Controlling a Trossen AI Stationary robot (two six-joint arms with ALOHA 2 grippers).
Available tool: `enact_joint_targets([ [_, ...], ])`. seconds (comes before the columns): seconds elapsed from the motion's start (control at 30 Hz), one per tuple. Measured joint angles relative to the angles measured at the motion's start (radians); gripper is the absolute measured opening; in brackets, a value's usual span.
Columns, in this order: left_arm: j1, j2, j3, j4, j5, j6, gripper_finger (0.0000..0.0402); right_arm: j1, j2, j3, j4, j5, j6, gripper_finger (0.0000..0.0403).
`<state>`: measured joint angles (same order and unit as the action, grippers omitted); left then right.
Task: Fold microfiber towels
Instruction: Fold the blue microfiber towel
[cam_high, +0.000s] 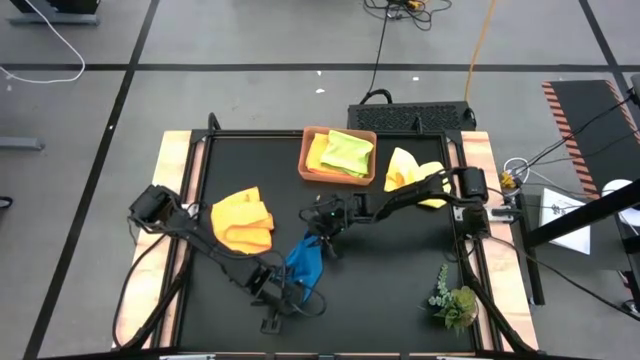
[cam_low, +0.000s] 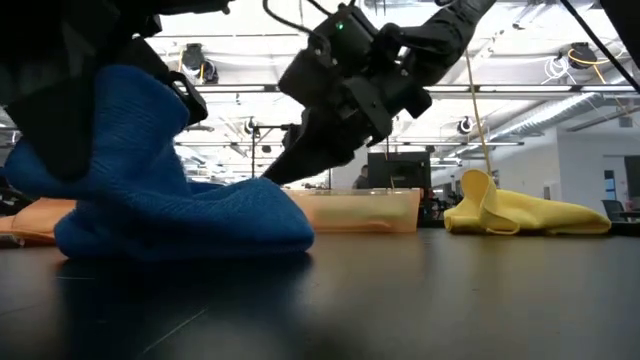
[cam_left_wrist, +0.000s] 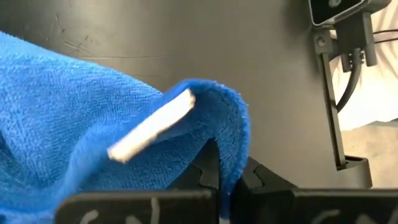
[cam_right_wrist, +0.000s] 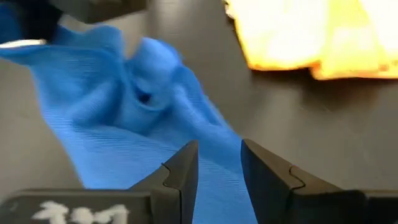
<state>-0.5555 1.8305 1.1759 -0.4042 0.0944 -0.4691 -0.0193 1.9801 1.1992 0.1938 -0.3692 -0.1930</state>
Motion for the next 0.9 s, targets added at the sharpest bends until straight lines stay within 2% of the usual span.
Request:
enact_joint_targets([
  [0.17, -0.016, 0.000, 0.000, 0.008, -0.007, -0.012, 0.0007, -0.023, 0.003, -0.021, -0.050, 0.003, 0.005, 0.0114],
  [0.33, -0.021, 0.000, 0.000, 0.004, -0.019, -0.015, 0.0004, -0.010, 0.003, -0.038, -0.209, 0.001, 0.004, 0.0114],
  [0.63, -0.021, 0.000, 0.000, -0.042, -0.052, -0.019, 0.0004, 0.129, -0.016, -0.050, -0.382, -0.007, 0.021, 0.0114],
  [0.9, -0.021, 0.000, 0.000, -0.077, -0.054, -0.038, 0.0007, 0.208, -0.138, -0.060, -0.555, 0.006, 0.077, 0.0114],
])
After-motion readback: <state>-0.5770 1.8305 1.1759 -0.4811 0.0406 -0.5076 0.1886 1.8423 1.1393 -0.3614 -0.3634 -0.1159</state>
